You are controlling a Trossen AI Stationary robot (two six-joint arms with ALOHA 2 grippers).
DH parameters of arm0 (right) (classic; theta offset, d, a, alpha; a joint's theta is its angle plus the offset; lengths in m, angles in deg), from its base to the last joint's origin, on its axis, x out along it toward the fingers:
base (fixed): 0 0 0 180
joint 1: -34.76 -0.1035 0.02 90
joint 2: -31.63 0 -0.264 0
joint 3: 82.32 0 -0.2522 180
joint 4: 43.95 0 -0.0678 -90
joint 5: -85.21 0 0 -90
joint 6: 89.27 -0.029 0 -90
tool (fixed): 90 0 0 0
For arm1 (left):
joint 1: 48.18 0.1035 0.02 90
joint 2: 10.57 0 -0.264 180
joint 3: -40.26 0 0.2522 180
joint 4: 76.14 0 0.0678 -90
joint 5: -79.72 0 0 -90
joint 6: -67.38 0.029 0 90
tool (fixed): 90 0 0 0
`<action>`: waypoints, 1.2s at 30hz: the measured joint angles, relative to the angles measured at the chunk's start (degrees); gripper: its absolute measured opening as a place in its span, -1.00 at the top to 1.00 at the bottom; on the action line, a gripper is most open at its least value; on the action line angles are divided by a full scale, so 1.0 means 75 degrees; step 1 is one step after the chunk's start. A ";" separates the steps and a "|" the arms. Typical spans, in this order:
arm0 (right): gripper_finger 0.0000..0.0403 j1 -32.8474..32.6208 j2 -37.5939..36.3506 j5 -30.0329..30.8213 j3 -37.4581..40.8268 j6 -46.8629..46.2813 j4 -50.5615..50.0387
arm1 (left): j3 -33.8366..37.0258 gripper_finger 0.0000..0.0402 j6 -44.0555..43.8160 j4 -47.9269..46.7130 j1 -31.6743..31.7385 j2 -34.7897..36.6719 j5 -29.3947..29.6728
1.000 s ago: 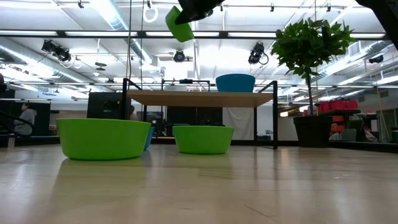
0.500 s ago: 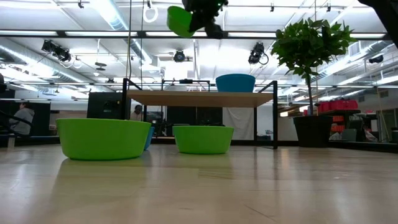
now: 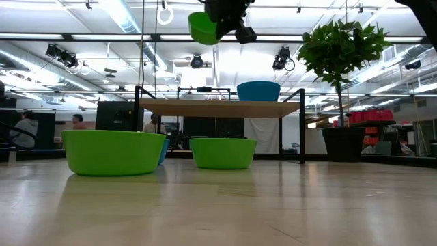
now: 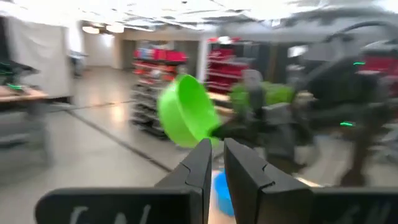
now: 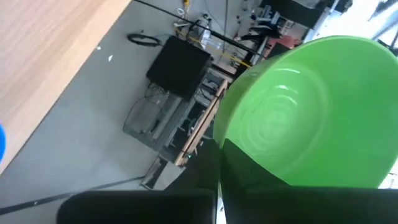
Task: Pick & Place Mini bowls
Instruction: Put the right green bowl on the shelf
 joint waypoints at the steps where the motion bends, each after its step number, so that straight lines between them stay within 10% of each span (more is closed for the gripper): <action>1: 1.00 0.0001 0.0000 0.0003 0.0000 0.0014 -0.0079 | -0.0154 0.76 0.0186 0.0001 0.0000 -0.0184 0.0247; 11: 1.00 -0.0006 0.0000 0.0315 0.0000 -0.0003 -0.0405 | -0.1612 0.70 0.0748 -0.0409 0.0375 -0.1727 0.1311; 20: 1.00 -0.0052 0.0000 0.0399 0.0000 0.0396 -0.0393 | -0.2666 0.15 0.0132 -0.0896 0.1131 -0.2799 0.1310; 36: 1.00 -0.0334 0.0000 0.0600 0.0000 0.1577 0.0535 | -0.3390 -0.02 -0.0633 -0.1610 0.1922 -0.3842 -0.0381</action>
